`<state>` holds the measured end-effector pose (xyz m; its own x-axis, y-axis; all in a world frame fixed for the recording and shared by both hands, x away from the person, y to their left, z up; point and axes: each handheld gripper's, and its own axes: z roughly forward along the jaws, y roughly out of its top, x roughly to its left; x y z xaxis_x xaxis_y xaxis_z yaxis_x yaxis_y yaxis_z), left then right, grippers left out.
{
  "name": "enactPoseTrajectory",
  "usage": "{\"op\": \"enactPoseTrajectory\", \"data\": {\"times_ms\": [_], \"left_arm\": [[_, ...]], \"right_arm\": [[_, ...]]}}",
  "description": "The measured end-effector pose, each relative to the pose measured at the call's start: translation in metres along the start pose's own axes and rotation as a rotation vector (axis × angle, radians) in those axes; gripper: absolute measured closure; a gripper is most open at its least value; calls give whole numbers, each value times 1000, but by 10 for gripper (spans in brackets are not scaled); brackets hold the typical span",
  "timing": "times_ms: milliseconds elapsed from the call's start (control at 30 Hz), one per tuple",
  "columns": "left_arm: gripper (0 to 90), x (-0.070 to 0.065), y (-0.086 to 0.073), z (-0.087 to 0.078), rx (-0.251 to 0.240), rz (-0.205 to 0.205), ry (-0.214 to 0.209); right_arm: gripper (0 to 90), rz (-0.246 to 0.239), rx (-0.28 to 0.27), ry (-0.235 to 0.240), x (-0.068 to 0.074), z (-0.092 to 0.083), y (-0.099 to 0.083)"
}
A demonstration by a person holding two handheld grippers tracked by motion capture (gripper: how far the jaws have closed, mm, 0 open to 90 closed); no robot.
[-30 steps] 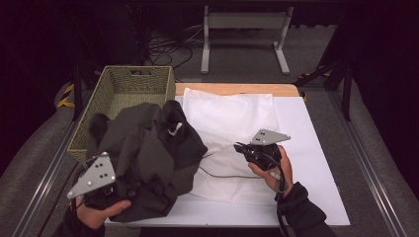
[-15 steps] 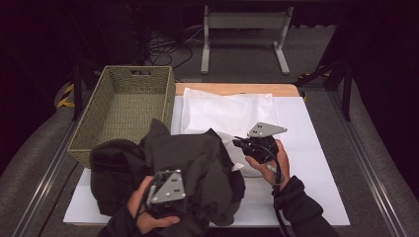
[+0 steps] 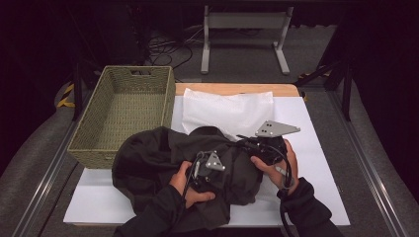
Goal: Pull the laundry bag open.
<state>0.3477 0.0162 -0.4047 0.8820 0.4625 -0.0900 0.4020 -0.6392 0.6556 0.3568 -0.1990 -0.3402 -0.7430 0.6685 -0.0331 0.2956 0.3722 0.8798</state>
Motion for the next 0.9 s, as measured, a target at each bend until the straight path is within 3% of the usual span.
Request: {"op": "enactPoseTrajectory", "data": {"times_ms": [33, 100, 367, 467, 567, 633, 700, 733, 800, 867, 900], "left_arm": [[548, 7, 1, 1, -23, -53, 24], [543, 11, 1, 2, -39, -74, 35], [525, 26, 4, 6, -158, -179, 164], [491, 34, 6, 16, -143, -198, 196], [416, 40, 3, 25, -159, -242, 189], [333, 40, -1, 24, -183, -219, 158], [274, 33, -6, 12, -213, -146, 145], [247, 29, -8, 3, -231, -118, 139], [235, 20, -15, -21, -282, -58, 119], [248, 11, -26, -47, -321, 12, 129], [240, 8, -32, -58, -345, 39, 110]], "right_arm": [[893, 2, -4, 16, 4, -4, -1], [893, 3, -12, 52, 11, -11, -4], [892, -1, -5, 67, 22, -11, -19], [892, -23, 15, 67, 30, -3, -24], [891, -27, 27, 81, 34, 3, -26], [891, -32, 34, 71, 33, 5, -29], [891, -62, 54, 32, 32, 5, -31], [891, -77, 61, 13, 30, 5, -33], [892, -61, 65, 8, 26, 5, -36], [891, -56, 71, -4, 23, 4, -38], [891, -51, 73, -10, 21, 3, -39]]}}
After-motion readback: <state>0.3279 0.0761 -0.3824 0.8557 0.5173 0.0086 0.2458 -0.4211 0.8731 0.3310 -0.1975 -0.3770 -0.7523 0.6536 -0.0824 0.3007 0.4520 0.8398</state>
